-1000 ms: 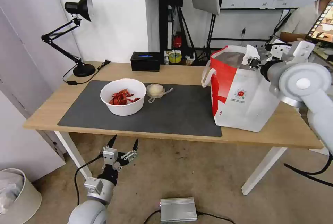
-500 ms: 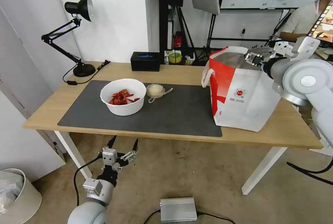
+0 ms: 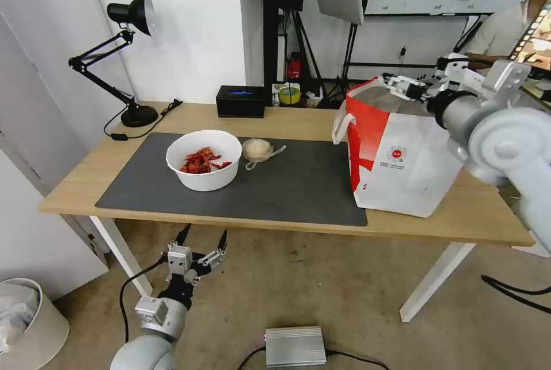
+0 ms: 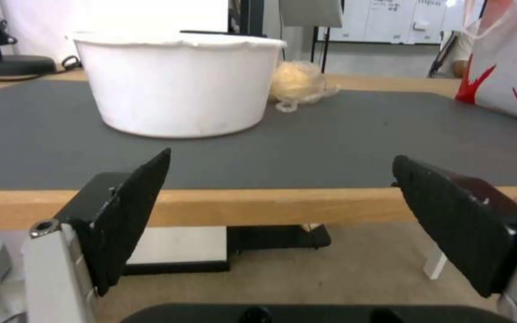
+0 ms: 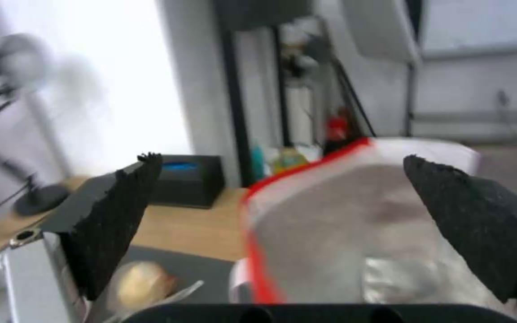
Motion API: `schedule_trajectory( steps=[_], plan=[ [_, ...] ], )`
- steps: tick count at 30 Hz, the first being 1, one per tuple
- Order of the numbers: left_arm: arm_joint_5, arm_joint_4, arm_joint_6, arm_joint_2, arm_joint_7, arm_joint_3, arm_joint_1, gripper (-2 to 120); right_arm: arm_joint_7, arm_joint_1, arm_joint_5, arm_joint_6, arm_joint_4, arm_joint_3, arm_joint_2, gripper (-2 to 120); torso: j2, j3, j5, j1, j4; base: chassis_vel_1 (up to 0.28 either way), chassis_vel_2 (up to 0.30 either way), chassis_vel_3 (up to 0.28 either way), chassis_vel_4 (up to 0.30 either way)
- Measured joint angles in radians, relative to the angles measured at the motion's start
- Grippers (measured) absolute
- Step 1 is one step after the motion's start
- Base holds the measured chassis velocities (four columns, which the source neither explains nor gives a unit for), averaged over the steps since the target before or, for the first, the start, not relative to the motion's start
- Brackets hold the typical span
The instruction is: Pick up the trash from the table and place it into the takeout bag.
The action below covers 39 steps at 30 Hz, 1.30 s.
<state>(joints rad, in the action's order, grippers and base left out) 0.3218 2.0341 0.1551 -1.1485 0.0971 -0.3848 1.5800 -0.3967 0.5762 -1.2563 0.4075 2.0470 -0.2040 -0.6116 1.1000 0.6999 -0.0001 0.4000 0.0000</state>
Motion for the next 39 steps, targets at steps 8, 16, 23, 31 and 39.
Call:
schedule_trajectory(
  steps=[8,16,23,31,39],
  plan=[
    [0.016,0.006,0.000,-0.004,0.000,-0.008,0.001,100,0.199,0.296,0.348,-0.238,0.078,-0.059,0.014,100,0.000,0.000,-0.0001,0.000,0.0000,0.000,0.000,0.000,0.000],
    [0.010,-0.007,0.003,-0.010,0.000,0.003,-0.012,100,0.217,0.576,0.518,-0.431,0.076,-0.102,-0.077,100,0.000,0.000,0.0002,0.000,0.0000,0.000,0.000,0.000,0.000],
    [0.011,-0.018,0.008,-0.007,0.000,0.005,-0.022,100,0.215,0.756,0.628,-0.516,0.061,-0.102,-0.162,100,0.000,0.000,0.0000,0.000,-0.0001,0.000,0.000,0.000,0.000],
    [0.012,-0.024,0.015,-0.002,-0.014,0.000,-0.022,100,0.209,0.862,0.670,-0.538,0.048,-0.101,-0.199,100,0.000,0.000,0.0000,0.000,-0.0001,0.000,0.000,0.000,0.000],
    [0.013,-0.022,0.014,0.006,-0.014,-0.005,-0.020,100,0.165,0.940,0.684,-0.536,0.069,-0.101,-0.221,100,0.000,0.000,0.0000,0.000,0.0000,0.000,0.000,0.000,0.000]
  ],
)
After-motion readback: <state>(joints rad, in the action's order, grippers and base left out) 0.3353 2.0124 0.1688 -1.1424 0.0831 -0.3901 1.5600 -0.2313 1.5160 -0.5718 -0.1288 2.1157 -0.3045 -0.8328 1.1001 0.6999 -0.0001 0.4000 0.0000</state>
